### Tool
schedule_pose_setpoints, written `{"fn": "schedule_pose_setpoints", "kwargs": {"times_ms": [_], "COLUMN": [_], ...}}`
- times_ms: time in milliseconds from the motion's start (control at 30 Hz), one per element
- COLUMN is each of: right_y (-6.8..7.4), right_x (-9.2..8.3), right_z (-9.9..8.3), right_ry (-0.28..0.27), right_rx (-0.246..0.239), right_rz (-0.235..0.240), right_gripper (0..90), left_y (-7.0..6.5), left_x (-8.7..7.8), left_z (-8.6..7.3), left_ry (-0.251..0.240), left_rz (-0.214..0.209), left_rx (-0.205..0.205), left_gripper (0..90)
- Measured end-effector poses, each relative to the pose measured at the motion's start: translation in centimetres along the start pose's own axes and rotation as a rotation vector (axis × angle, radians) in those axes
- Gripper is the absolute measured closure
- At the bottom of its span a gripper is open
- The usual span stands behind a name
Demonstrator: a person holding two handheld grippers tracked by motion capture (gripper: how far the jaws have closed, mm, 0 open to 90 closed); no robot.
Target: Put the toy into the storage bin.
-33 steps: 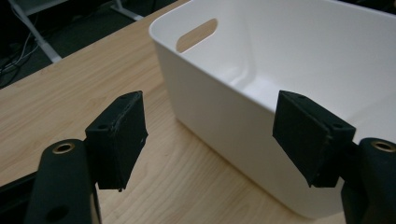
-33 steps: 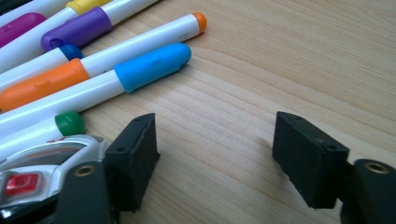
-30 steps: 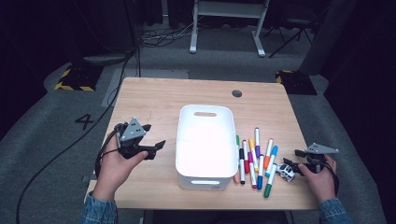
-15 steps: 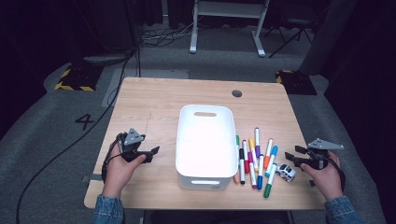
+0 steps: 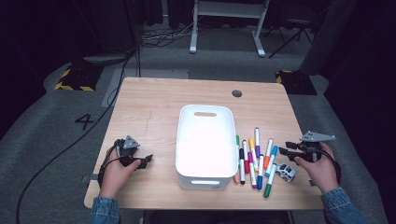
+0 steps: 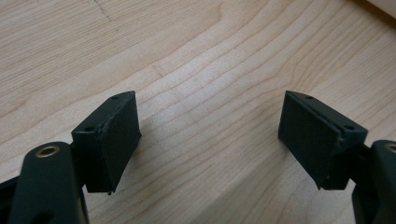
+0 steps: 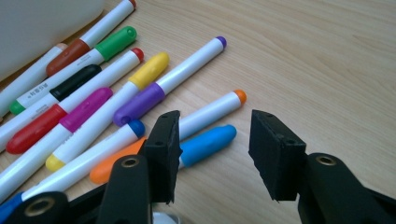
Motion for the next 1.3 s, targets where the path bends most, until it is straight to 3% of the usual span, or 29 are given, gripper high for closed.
{"fn": "schedule_pose_setpoints", "kwargs": {"times_ms": [133,267,400,733,1000,1300], "right_y": [0.4,1.0,1.7,1.5,1.1,0.6], "right_x": [1.0,1.9,3.4,6.5,8.8,9.9], "right_z": [0.9,1.6,2.6,4.5,4.2,4.2], "right_ry": [-0.006,0.024,0.072,0.146,0.209,0.220], "right_rx": [-0.005,-0.001,0.053,0.037,0.056,0.070], "right_rz": [0.018,0.038,0.061,0.054,0.041,0.037], "right_gripper": [55.6,55.7,56.3,59.8,62.1,64.9], "left_y": [-0.2,-0.1,-0.2,-0.1,-0.1,-0.2], "left_x": [0.0,0.0,0.0,-0.1,-0.1,-0.1], "left_z": [-0.1,-0.1,-0.1,-0.1,-0.1,-0.1], "left_ry": [0.003,0.005,0.004,0.004,0.004,0.003], "left_rz": [0.002,0.001,0.007,0.017,0.017,0.013], "left_rx": [-0.018,-0.022,-0.028,-0.028,-0.028,-0.029], "left_gripper": [20.9,20.5,20.6,20.6,20.6,20.6]}}
Point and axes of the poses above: each handheld gripper's, and its own axes: x roughly forward along the jaws, z roughly out of its top, y roughly to its left, the point moved 7 cm from there along x, roughly forward along the jaws, and after that the axes turned 10 degrees about z, right-handed, at the moved point
